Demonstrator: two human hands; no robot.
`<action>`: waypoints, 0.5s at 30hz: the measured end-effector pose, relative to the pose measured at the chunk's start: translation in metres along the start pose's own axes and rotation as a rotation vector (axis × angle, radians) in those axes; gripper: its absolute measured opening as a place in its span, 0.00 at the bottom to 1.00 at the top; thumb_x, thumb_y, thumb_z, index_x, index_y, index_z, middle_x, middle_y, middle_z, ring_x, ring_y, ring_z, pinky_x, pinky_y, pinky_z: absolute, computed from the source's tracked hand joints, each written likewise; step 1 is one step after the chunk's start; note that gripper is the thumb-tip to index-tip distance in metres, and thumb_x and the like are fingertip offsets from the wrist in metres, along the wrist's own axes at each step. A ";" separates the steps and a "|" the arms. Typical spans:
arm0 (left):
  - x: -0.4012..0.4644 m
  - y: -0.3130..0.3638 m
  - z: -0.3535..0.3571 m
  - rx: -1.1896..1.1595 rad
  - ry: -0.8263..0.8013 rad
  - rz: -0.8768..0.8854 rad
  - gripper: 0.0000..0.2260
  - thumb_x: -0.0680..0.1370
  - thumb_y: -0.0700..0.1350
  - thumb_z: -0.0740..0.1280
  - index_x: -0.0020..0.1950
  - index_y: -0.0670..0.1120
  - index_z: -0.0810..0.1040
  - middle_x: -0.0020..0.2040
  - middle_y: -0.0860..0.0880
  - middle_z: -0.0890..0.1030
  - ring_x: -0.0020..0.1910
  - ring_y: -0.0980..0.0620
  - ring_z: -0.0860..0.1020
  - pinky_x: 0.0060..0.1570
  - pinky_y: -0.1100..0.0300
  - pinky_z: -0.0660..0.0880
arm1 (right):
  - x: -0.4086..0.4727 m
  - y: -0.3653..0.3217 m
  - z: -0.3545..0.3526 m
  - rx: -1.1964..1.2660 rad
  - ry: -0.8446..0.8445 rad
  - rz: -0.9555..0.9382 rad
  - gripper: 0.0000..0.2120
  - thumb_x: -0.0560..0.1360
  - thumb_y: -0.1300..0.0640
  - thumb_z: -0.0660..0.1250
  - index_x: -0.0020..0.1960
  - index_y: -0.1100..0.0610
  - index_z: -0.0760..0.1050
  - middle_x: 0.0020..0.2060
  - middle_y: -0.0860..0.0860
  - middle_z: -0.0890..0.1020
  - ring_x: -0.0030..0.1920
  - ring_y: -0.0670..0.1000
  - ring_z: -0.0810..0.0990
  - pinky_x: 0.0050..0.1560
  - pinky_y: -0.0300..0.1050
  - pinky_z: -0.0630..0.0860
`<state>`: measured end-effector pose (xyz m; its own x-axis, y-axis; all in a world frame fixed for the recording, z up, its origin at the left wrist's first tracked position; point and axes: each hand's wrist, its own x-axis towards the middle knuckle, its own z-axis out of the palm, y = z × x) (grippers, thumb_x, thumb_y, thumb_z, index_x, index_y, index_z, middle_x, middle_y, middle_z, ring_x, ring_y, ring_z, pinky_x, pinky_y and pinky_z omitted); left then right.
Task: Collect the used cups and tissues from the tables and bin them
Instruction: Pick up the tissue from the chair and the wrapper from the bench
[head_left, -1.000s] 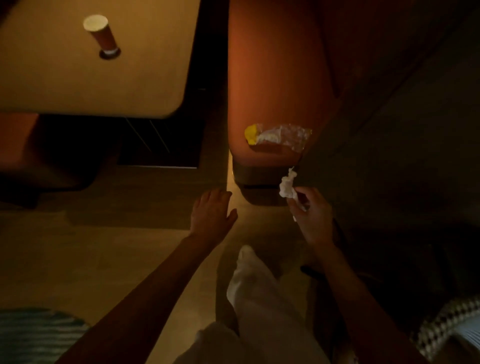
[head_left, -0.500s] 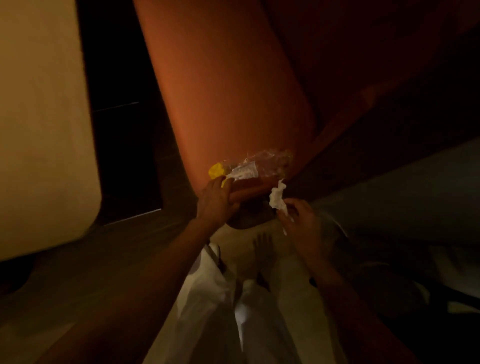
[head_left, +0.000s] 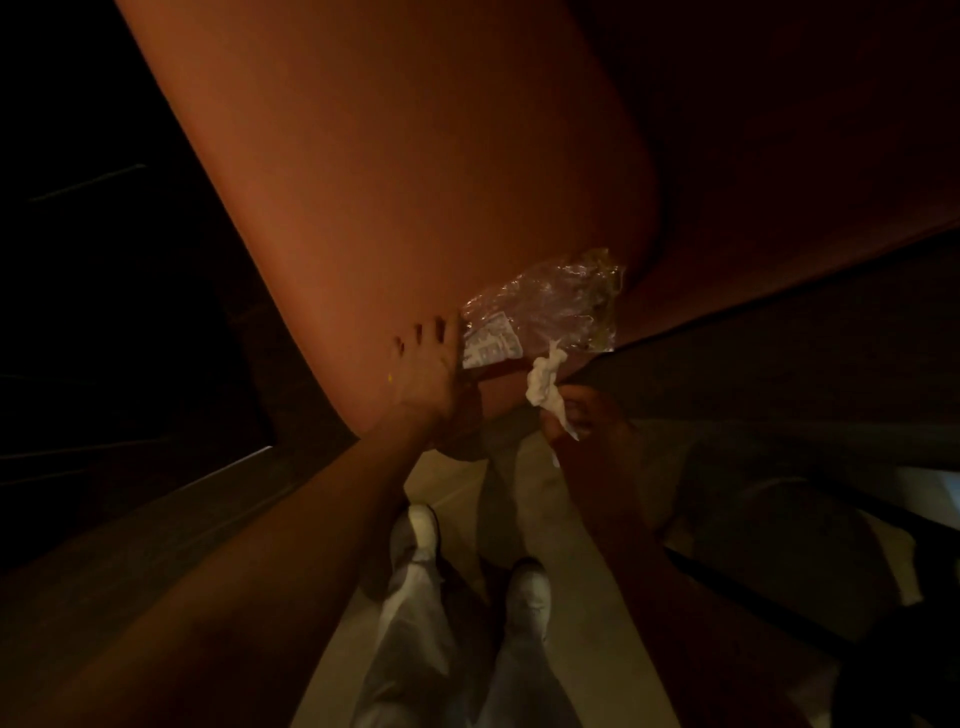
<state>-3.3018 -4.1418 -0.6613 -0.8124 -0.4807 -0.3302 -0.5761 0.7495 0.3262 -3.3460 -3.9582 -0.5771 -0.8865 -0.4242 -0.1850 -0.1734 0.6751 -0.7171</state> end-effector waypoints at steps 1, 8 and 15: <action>0.000 -0.001 0.000 -0.034 0.019 -0.003 0.35 0.74 0.57 0.68 0.75 0.47 0.57 0.68 0.41 0.67 0.63 0.39 0.68 0.61 0.44 0.66 | -0.001 0.001 -0.001 0.003 -0.026 0.038 0.08 0.74 0.63 0.70 0.53 0.60 0.80 0.45 0.53 0.82 0.45 0.55 0.82 0.46 0.51 0.79; -0.026 0.003 -0.027 -0.244 0.070 0.011 0.26 0.75 0.52 0.69 0.70 0.47 0.67 0.60 0.41 0.75 0.57 0.41 0.72 0.50 0.50 0.72 | -0.023 -0.021 -0.023 0.039 -0.014 0.097 0.08 0.74 0.53 0.70 0.52 0.44 0.77 0.42 0.39 0.78 0.41 0.35 0.77 0.42 0.24 0.71; -0.097 0.037 -0.087 -0.448 0.101 0.068 0.26 0.70 0.45 0.74 0.66 0.47 0.73 0.52 0.44 0.77 0.51 0.43 0.75 0.45 0.53 0.73 | -0.077 -0.059 -0.067 0.019 0.091 0.079 0.05 0.74 0.58 0.71 0.49 0.51 0.79 0.37 0.40 0.78 0.37 0.36 0.76 0.39 0.25 0.72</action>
<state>-3.2523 -4.1076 -0.5401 -0.8416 -0.4957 -0.2146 -0.4858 0.5209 0.7019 -3.2962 -3.9248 -0.4754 -0.9326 -0.3127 -0.1800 -0.0940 0.6923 -0.7155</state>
